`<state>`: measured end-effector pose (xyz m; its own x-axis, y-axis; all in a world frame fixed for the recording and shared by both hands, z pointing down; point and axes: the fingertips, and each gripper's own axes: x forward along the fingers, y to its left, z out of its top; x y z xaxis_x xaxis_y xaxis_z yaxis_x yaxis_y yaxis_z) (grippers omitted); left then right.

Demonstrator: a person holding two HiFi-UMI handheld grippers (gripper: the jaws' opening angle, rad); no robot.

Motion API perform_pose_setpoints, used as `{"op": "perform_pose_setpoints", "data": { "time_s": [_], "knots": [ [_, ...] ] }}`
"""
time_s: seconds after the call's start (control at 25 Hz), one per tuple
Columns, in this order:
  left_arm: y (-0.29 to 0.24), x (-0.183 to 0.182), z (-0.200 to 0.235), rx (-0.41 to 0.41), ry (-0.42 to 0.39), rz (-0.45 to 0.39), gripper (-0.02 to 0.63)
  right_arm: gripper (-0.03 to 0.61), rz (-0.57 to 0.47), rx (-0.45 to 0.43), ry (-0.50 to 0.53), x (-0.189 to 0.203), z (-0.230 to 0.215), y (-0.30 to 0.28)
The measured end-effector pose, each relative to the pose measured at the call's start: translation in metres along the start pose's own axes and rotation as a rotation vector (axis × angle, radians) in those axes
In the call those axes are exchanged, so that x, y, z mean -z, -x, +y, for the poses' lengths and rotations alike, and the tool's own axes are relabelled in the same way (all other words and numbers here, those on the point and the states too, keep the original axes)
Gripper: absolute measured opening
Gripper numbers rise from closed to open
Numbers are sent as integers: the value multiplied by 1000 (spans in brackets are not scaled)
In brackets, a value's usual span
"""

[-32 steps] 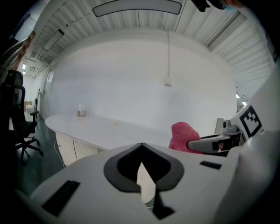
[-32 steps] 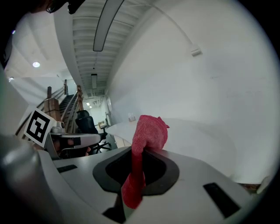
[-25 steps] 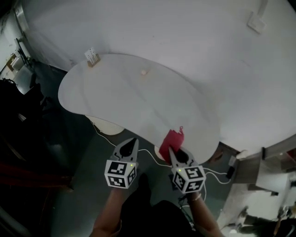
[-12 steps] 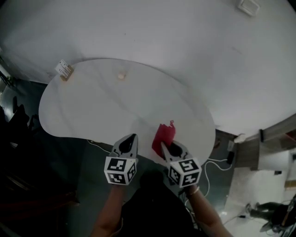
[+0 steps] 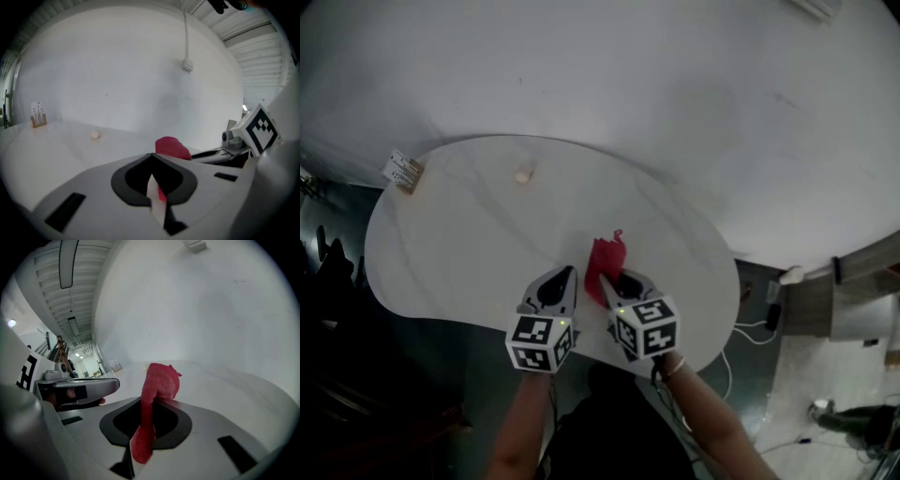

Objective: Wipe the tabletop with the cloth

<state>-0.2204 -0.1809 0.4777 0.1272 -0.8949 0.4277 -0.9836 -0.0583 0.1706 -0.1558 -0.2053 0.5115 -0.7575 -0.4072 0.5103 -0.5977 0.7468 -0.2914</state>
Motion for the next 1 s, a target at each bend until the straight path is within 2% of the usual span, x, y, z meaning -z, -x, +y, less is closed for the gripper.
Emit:
{"op": "perform_pose_setpoints", "data": {
  "time_s": [0.28, 0.52, 0.72, 1.0],
  "knots": [
    [-20, -8, 27, -28, -7, 10, 3, 44, 95, 63, -33, -6, -11, -51],
    [-32, -5, 28, -33, 19, 13, 3, 44, 204, 143, 20, 7, -26, -63],
    [-40, -4, 8, 8, 11, 20, 3, 44, 267, 164, 27, 9, -33, -51],
    [-54, -6, -34, 100, -13, 25, 3, 44, 297, 269, -26, 32, -86, 1]
  ]
}}
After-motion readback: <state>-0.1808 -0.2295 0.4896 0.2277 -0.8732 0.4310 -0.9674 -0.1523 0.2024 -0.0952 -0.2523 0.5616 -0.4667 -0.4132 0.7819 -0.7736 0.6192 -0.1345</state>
